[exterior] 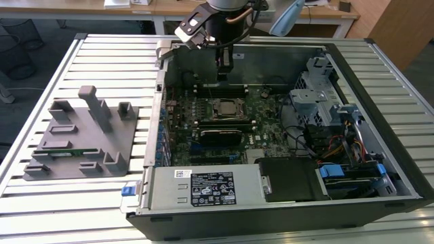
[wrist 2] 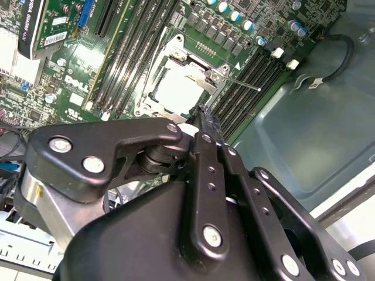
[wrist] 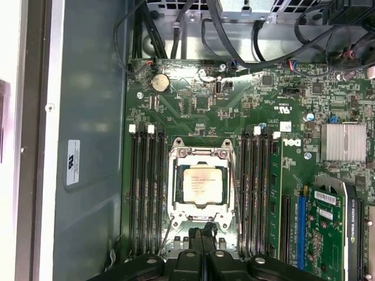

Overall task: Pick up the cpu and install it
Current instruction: 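Close the cpu cover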

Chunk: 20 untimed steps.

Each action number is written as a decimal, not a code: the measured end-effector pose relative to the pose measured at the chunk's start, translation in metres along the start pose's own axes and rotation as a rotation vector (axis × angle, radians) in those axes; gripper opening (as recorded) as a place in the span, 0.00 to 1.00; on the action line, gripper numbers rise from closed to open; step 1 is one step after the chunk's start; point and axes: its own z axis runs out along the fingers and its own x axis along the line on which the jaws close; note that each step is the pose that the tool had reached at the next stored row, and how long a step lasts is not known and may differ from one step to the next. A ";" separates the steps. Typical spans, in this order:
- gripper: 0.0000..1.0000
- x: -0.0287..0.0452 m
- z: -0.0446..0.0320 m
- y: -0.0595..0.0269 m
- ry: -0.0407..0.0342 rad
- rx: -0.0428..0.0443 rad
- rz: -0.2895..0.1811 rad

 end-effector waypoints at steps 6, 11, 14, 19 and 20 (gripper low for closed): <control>0.11 0.0000 0.0001 0.0000 0.0002 0.0001 -0.007; 0.11 0.0000 0.0003 0.0000 0.0005 0.0005 -0.027; 0.11 0.0000 0.0004 0.0000 0.0006 0.0005 -0.030; 0.11 0.0000 0.0004 0.0000 0.0007 0.0005 -0.035; 0.11 0.0000 0.0004 0.0000 0.0007 0.0006 -0.036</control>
